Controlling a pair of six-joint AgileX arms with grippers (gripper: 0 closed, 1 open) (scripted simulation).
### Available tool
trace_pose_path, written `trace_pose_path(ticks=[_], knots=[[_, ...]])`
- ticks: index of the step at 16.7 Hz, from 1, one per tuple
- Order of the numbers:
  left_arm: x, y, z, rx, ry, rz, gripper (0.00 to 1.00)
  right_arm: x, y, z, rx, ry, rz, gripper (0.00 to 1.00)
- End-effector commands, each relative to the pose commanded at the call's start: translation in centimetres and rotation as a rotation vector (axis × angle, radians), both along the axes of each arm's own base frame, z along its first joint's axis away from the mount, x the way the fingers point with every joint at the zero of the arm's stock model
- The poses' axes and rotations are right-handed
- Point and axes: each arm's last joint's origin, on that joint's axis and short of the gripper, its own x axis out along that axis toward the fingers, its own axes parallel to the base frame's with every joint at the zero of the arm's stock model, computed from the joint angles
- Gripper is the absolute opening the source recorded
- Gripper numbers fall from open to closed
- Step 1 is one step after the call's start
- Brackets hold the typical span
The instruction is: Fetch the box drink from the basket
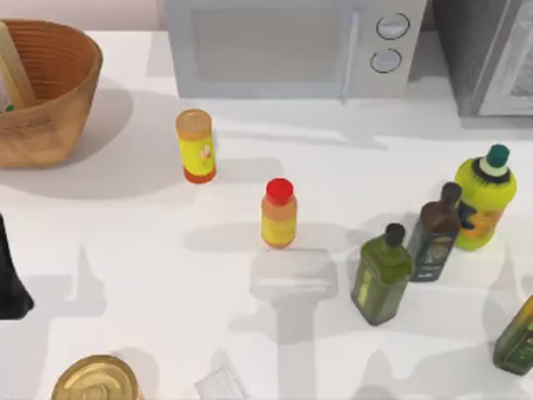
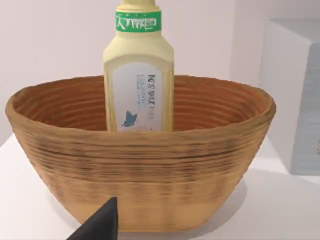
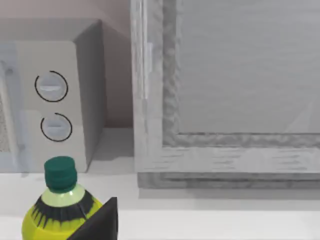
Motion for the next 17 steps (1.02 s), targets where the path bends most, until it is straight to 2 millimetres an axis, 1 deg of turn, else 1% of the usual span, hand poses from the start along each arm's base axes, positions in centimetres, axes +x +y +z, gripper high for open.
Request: trace_pose_path(ticks=[2, 4, 7, 9, 11, 13, 15, 17], knots=[[0.0, 0.0, 0.0, 0.0, 0.0, 0.0, 1.0, 0.0, 0.0, 0.0, 0.0, 0.0, 0.0, 1.0], [0.1, 0.0, 0.5, -0.001, -0.012, -0.002, 1.0, 0.0, 0.0, 0.0, 0.0, 0.0, 0.0, 1.0], [0.8, 0.1, 2.4, -0.002, -0.044, -0.01, 1.0, 0.0, 0.0, 0.0, 0.0, 0.0, 0.0, 1.0], [1.8, 0.2, 4.0, -0.003, -0.06, -0.016, 1.0, 0.0, 0.0, 0.0, 0.0, 0.0, 0.0, 1.0], [3.6, 0.4, 5.4, -0.003, -0.063, -0.021, 1.0, 0.0, 0.0, 0.0, 0.0, 0.0, 0.0, 1.0], [6.1, 0.7, 6.4, -0.004, -0.056, -0.025, 1.0, 0.0, 0.0, 0.0, 0.0, 0.0, 0.0, 1.0], [9.2, 1.2, 6.7, -0.005, -0.041, -0.028, 1.0, 0.0, 0.0, 0.0, 0.0, 0.0, 0.0, 1.0], [12.6, 1.9, 6.1, -0.007, -0.021, -0.029, 1.0, 0.0, 0.0, 0.0, 0.0, 0.0, 0.0, 1.0]])
